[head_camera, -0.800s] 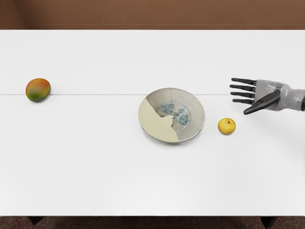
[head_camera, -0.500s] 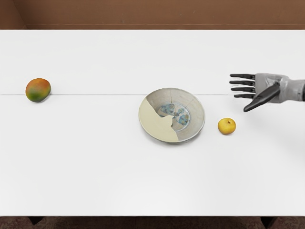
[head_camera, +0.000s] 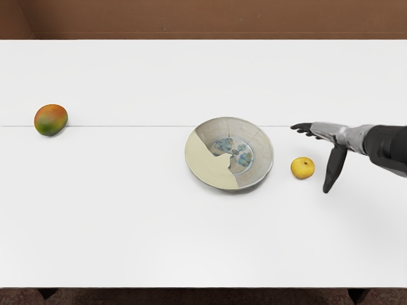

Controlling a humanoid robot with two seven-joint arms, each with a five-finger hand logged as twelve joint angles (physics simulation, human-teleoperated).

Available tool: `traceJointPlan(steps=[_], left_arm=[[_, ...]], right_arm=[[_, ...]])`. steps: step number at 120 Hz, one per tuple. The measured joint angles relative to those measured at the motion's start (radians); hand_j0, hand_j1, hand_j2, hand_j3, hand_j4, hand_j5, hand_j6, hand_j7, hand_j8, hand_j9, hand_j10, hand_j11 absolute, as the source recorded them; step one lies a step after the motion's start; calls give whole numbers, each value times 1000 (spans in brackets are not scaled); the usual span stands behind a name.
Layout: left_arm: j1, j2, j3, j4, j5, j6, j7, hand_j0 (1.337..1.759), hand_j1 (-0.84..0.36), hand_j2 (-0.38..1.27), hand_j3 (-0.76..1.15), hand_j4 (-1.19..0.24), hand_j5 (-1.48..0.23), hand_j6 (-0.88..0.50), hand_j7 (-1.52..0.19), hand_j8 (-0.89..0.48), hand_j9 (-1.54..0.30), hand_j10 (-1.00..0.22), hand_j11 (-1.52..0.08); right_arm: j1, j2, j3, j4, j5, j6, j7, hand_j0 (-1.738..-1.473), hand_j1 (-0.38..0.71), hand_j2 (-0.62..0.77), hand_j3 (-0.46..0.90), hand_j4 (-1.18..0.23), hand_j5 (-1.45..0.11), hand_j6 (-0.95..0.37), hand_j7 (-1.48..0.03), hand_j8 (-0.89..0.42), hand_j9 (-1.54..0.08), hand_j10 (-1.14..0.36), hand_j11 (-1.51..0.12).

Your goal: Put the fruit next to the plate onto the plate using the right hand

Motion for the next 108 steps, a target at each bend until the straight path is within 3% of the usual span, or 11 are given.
traceJointPlan(steps=[19, 49, 108], left_arm=[[1, 0, 0, 0, 0, 0, 0, 1658, 349, 0, 0, 0, 0, 0, 0, 0, 0, 0, 0], [1, 0, 0, 0, 0, 0, 0, 1658, 349, 0, 0, 0, 0, 0, 0, 0, 0, 0, 0], [0, 0, 0, 0, 0, 0, 0, 1658, 349, 0, 0, 0, 0, 0, 0, 0, 0, 0, 0]], right_arm=[[-28, 33, -116, 25, -131, -253, -4, -1658, -246, -16, 0, -90, -114, -92, -113, -91, -114, -89, -114], [-43, 50, -264, 34, -202, -512, -4, -1658, -64, -45, 0, -243, -312, -245, -311, -244, -311, -242, -311], [-88, 57, -302, 67, -213, -647, -4, -1658, 172, -84, 0, -439, -568, -440, -567, -439, -568, -442, -554]])
